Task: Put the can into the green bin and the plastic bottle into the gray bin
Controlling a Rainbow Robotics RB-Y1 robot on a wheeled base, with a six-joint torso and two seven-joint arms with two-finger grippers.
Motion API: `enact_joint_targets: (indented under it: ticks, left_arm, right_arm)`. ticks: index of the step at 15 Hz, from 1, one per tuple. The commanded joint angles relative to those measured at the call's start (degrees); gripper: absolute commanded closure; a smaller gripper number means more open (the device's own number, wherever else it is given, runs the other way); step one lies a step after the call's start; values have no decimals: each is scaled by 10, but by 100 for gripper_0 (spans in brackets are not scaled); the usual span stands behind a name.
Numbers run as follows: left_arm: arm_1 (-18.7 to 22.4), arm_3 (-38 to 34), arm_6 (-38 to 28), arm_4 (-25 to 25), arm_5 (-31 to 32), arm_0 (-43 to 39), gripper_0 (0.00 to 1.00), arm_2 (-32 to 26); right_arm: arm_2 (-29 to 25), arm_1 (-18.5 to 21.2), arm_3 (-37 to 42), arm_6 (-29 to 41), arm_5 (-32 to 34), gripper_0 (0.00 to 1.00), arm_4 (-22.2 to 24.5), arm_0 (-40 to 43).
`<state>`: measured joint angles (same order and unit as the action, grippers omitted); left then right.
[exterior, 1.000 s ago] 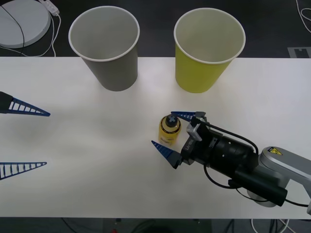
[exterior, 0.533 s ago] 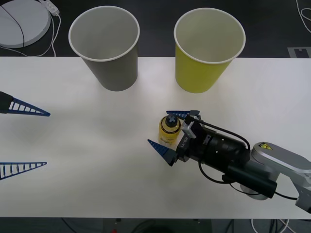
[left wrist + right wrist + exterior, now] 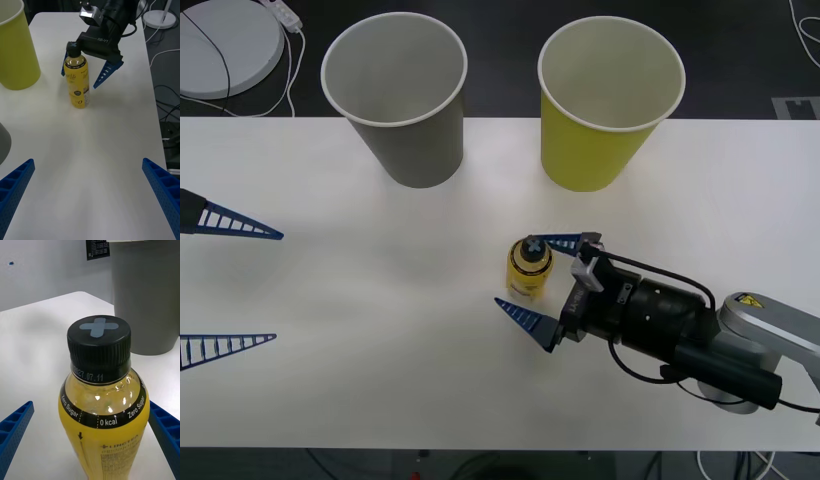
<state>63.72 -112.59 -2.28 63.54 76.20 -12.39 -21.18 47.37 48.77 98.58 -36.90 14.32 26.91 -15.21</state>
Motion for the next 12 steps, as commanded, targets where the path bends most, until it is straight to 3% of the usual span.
enact_joint_targets:
  ticks: [1,6,7,8,9,12]
  left_arm:
    - [0,0,0,0,0,0,0,0]
    - [0,0,0,0,0,0,0,0]
    - [0,0,0,0,0,0,0,0]
    - [0,0,0,0,0,0,0,0]
    - [0,0,0,0,0,0,0,0]
    - [0,0,0,0,0,0,0,0]
  right_arm:
    - [-2,3,1,-1,6,0,-1,1]
    - [-6,2,2,-2,6,0,-10,1]
    - [-7,2,2,-2,6,32,-11,1]
    - [-8,2,2,-2,6,90,-12,1]
    - [-8,2,2,-2,6,100,-15,1]
    - [-10,2,5,-3,8,100,-15,1]
